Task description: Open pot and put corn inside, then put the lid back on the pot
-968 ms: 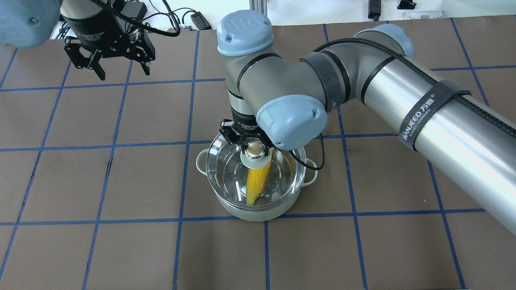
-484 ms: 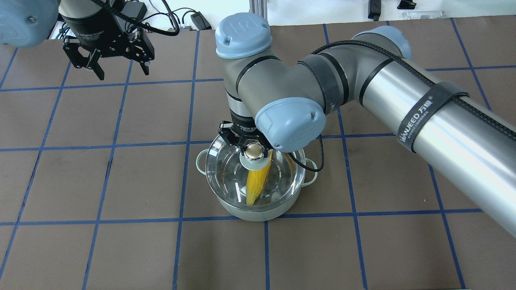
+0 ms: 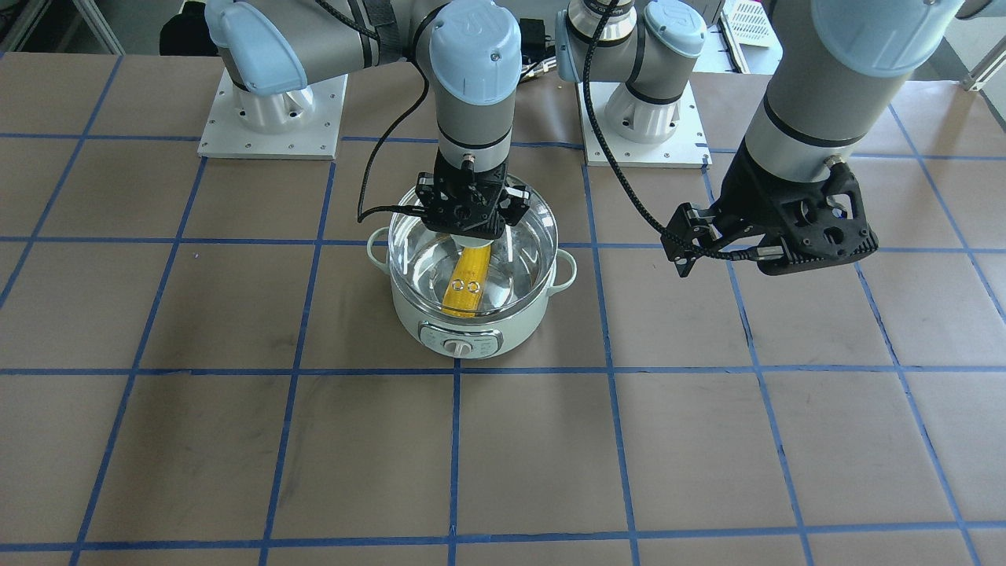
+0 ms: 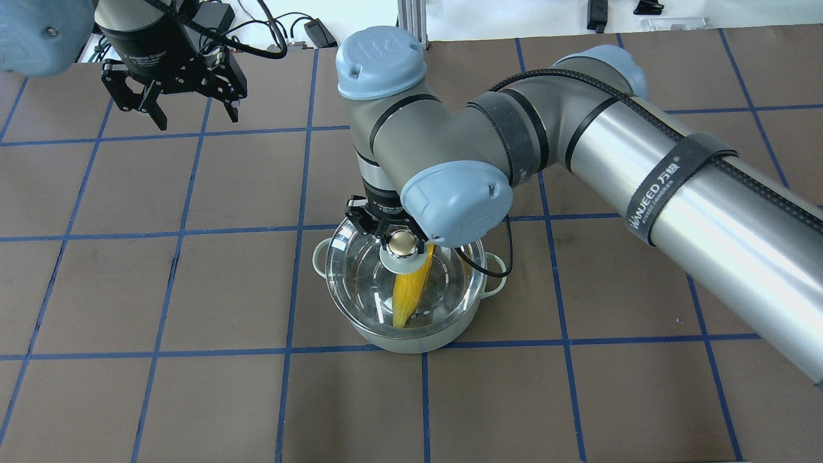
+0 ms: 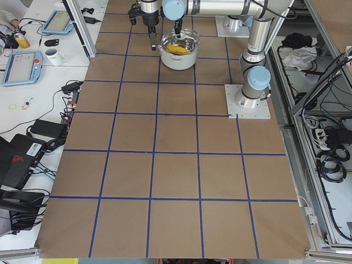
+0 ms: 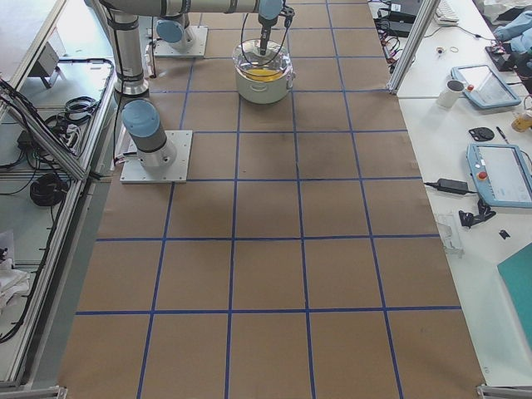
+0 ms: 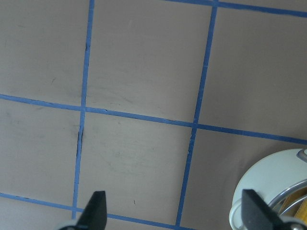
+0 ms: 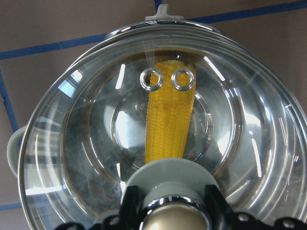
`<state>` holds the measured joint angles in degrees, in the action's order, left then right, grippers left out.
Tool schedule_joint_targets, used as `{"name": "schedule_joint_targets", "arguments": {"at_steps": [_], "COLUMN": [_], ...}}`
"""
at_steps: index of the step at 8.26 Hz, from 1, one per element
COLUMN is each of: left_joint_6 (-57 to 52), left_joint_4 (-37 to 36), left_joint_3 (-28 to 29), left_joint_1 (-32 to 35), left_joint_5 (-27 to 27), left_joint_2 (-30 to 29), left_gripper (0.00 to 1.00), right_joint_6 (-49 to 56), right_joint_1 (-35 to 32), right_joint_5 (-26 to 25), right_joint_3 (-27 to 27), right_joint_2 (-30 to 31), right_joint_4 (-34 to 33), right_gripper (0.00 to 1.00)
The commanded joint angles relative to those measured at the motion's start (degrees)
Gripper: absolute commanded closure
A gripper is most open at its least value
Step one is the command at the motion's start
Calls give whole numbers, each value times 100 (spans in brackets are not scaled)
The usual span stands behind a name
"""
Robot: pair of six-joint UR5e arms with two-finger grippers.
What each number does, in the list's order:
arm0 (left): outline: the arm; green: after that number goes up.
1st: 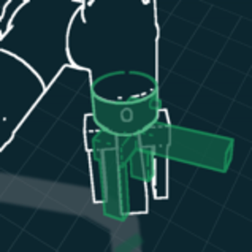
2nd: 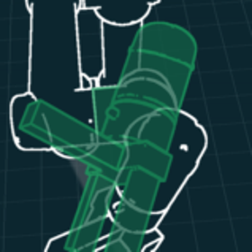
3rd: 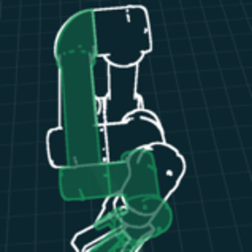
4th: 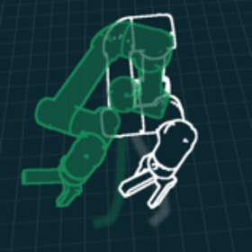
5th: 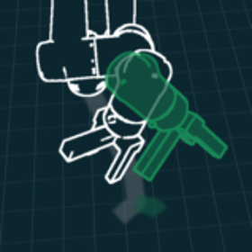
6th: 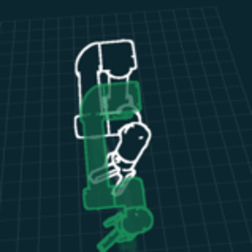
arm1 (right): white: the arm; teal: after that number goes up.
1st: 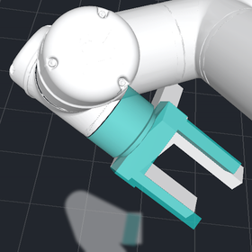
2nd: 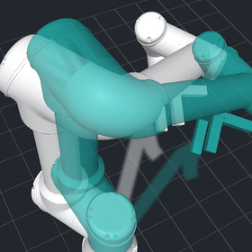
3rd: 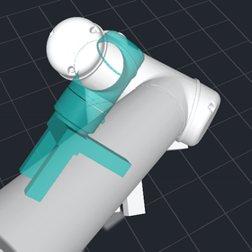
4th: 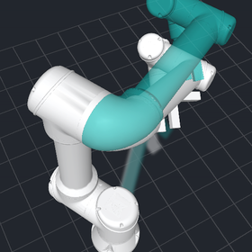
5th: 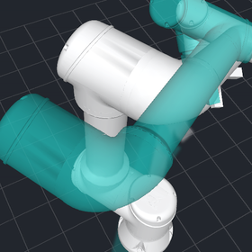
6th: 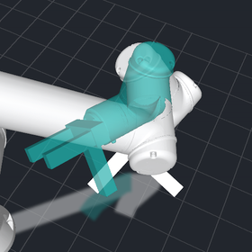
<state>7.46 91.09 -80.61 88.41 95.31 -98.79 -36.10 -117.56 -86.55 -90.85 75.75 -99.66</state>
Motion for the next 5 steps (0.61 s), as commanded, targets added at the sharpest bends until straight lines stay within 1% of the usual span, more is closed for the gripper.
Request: {"name": "schedule_joint_targets", "arguments": {"at_steps": [1,5], "left_joint_6": [1,1], "left_joint_4": [5,14], "left_joint_3": [-8,-25], "left_joint_1": [0,0], "left_joint_5": [5,5], "left_joint_2": [0,8], "left_gripper": [0,0], "right_joint_6": [-2,7], "right_joint_1": [-4,-4], "right_joint_5": [7,33], "right_joint_3": [-3,-20], "right_joint_2": [-16,-25], "right_joint_4": [-10,-63], "right_gripper": [48,47]}}
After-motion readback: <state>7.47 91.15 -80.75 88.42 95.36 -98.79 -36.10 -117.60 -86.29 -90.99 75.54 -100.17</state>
